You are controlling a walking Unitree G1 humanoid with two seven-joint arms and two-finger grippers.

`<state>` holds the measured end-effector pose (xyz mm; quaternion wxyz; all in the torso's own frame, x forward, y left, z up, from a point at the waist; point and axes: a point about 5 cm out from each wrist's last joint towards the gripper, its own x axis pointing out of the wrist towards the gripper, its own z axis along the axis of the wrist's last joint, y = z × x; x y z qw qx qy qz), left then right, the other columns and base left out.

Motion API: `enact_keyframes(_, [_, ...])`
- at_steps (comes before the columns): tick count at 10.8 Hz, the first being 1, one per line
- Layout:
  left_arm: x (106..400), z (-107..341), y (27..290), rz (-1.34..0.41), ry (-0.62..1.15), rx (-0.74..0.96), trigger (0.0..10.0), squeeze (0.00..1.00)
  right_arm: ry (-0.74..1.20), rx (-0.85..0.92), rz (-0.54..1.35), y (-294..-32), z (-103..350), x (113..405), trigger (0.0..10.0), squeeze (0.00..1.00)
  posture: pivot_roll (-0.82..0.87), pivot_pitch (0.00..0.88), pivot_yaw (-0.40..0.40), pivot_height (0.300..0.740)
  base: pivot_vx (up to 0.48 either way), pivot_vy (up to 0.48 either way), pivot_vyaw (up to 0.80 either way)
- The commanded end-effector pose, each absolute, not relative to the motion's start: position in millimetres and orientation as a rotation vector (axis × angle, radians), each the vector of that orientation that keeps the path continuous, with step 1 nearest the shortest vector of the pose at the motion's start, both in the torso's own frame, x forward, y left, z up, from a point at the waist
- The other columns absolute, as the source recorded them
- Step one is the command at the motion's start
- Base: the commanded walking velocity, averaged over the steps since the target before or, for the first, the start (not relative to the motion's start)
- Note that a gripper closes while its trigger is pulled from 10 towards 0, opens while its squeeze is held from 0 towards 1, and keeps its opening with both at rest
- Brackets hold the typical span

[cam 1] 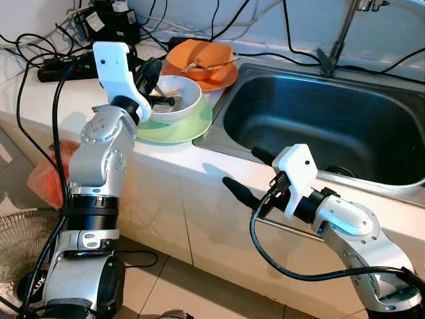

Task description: Kitchen organization

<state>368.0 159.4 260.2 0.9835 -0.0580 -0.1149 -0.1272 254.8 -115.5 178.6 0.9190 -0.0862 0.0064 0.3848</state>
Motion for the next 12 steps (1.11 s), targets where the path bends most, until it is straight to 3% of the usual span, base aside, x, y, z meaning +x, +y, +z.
enact_keyframes(1, [366, 276, 157, -0.261, -0.279, -0.128, 0.0, 0.0, -0.006, -0.192, 0.781, -115, 182, 257, 10.0, 0.0, 0.11, 0.014, 0.045, 0.74, 0.0, 0.0, 0.0])
enact_keyframes(7, [351, 295, 130, -0.357, -0.469, -0.055, 0.0, 0.0, -0.028, -0.178, 0.72, -114, 181, 260, 10.0, 0.0, 0.11, 0.008, 0.052, 0.74, 0.0, 0.0, 0.0])
enact_keyframes(11, [348, 281, 79, -0.531, -0.367, -0.231, 0.0, 0.0, -0.131, -0.149, 0.354, -151, 203, 300, 10.0, 0.0, 0.1, 0.007, 0.064, 0.74, 0.0, 0.0, 0.0])
enact_keyframes(12, [347, 279, 71, -0.557, -0.358, -0.236, 0.0, 0.0, -0.141, -0.151, 0.335, -153, 205, 301, 10.0, 0.0, 0.1, 0.006, 0.069, 0.74, 0.0, 0.0, 0.0])
